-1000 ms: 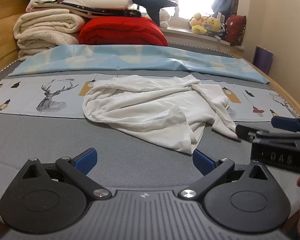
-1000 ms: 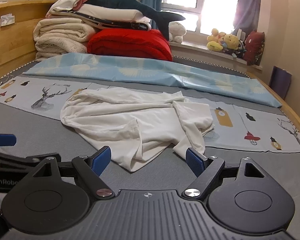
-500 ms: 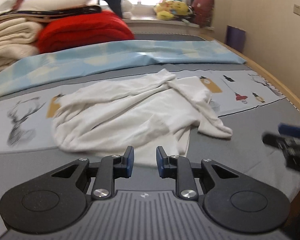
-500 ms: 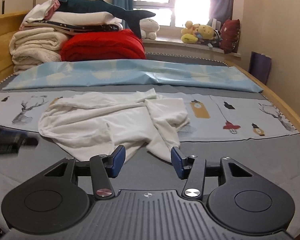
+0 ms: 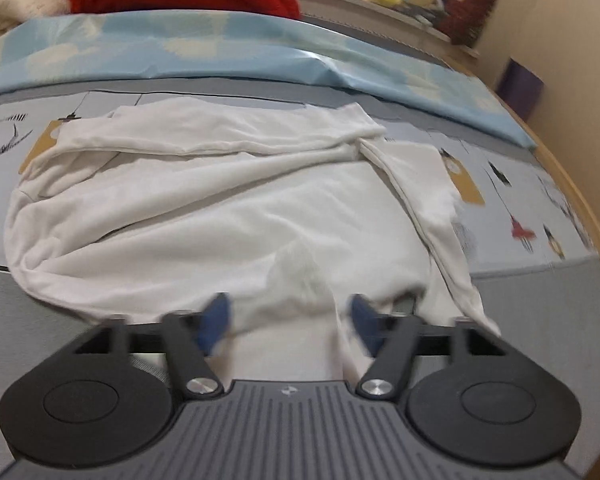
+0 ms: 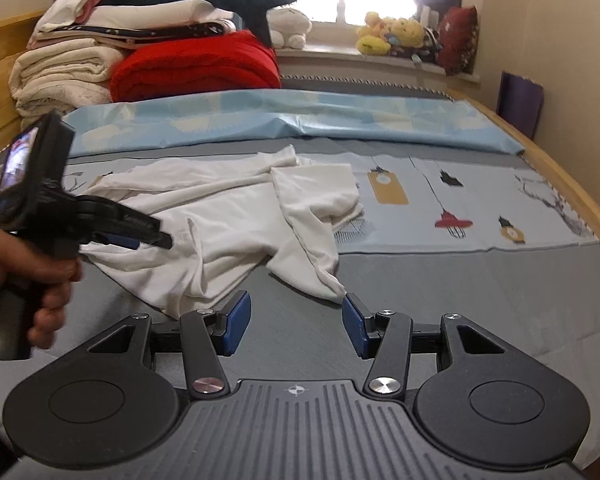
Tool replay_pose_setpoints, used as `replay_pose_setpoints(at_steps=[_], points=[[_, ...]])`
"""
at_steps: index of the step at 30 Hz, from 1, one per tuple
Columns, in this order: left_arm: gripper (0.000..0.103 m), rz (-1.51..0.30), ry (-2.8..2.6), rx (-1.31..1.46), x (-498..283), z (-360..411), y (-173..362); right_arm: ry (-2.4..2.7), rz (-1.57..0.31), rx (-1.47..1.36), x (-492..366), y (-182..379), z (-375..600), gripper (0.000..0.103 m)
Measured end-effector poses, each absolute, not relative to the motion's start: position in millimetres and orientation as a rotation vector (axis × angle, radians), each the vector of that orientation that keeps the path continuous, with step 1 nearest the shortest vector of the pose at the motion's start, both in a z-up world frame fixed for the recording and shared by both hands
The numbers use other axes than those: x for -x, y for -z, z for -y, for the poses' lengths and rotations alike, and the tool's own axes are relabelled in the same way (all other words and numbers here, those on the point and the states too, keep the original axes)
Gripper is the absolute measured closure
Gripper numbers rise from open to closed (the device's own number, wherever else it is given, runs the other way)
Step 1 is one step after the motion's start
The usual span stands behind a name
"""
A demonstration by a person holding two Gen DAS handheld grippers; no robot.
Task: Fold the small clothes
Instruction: 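Grasp the white shirt's hem edge with the left gripper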
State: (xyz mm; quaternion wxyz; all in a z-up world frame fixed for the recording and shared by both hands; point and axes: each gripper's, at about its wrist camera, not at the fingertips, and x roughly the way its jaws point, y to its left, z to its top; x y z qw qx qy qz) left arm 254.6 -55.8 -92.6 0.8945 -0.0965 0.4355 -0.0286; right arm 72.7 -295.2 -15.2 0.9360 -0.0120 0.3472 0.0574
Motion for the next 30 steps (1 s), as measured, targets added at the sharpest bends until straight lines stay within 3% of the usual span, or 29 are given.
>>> replay_pose_setpoints(at_steps=[4,5,7,8,9,14,16,24,30], points=[[0.019,-0.913,0.013,0.229,-271.9,61.1,104.6,-0.101,-0.726,-0.004,-76.5,17.4,305.8,0.050],[0.025,-0.908,0.010,0.221,-274.6,63.1,107.8,-0.098,-0.727,-0.002,-76.7,18.4,307.2,0.050],[0.059,-0.913,0.020,0.183,-278.0,67.5,112.7,-0.095,-0.732,-0.003,-77.5,19.3,309.8,0.050],[0.085,-0.932,0.039,0.151,-279.5,70.0,115.2,-0.096,-0.732,-0.005,-77.0,19.0,310.9,0.050],[0.098,-0.940,0.037,0.116,-278.6,72.0,116.0,-0.096,-0.733,-0.006,-77.0,19.0,312.2,0.050],[0.101,-0.892,0.092,0.045,-253.8,61.2,86.9,-0.090,-0.741,-0.023,-80.7,18.3,316.4,0.052],[0.101,-0.877,0.130,0.023,-237.6,51.6,69.5,-0.076,-0.740,-0.034,-82.8,18.5,317.9,0.057],[0.102,-0.897,0.261,-0.137,-126.0,-20.7,26.3,-0.040,-0.757,-0.118,-82.9,21.5,317.0,0.064],[0.103,-1.002,0.263,-0.221,-62.0,-95.8,51.3,-0.057,-0.750,-0.077,-77.5,22.8,298.9,0.065]])
